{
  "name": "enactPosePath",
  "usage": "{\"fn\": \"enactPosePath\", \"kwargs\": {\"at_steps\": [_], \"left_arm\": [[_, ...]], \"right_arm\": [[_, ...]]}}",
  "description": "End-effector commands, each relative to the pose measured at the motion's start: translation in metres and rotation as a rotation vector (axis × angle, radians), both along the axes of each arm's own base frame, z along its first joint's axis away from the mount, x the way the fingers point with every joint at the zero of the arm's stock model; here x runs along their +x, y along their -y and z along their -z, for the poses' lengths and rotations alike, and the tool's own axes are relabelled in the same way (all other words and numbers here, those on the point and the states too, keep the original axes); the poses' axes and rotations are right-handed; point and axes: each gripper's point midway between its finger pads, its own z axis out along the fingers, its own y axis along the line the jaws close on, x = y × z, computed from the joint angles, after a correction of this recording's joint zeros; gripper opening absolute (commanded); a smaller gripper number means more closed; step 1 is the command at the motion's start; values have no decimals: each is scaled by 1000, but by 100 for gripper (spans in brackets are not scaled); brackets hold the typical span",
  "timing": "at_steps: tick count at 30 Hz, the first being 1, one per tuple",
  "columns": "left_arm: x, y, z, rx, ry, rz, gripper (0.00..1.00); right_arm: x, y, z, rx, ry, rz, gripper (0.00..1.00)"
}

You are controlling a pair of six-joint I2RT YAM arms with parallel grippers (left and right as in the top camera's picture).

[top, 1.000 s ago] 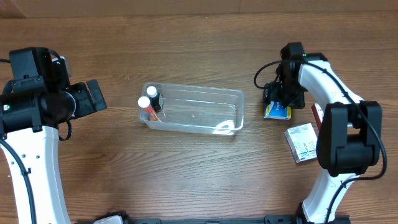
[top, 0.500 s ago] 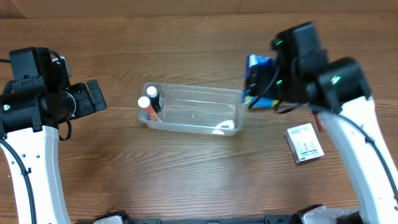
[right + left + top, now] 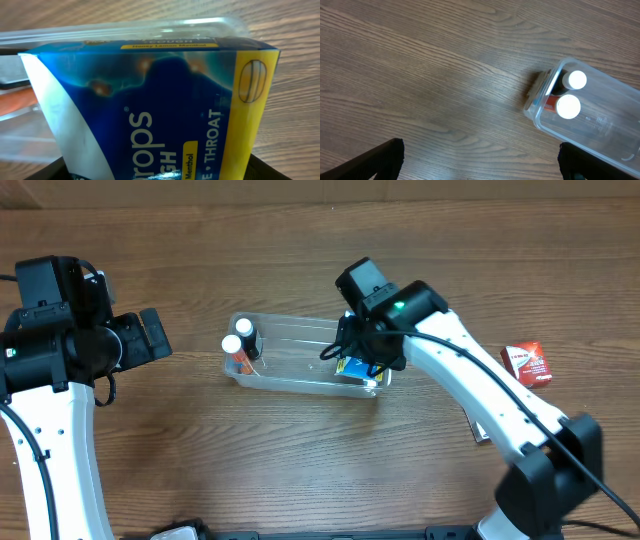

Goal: Pack container
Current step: 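Carry the blue box with the right gripper into the container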

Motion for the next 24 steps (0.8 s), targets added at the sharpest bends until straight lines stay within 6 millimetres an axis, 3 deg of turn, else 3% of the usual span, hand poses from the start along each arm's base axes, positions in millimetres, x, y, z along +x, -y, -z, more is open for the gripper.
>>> {"fn": "enactPosePath", "kwargs": {"at_steps": [1,7,11,15,24], "left_arm": [[0,1,1,-8,-2,1,100],[-1,2,1,-9,-6,1,100],[-1,2,1,-10,-6,1,100],[-1,2,1,-10,-6,1,100],[-2,2,2,-11,-12,1,100]], "right_arm": [[6,0,16,-26,-14,18,35],[7,1,29,-53,-35,20,35],[6,2,29,-56,-39,20,51],[7,2,29,-57,-37,20,59],[8,3,29,-65,-31,23,61]]}}
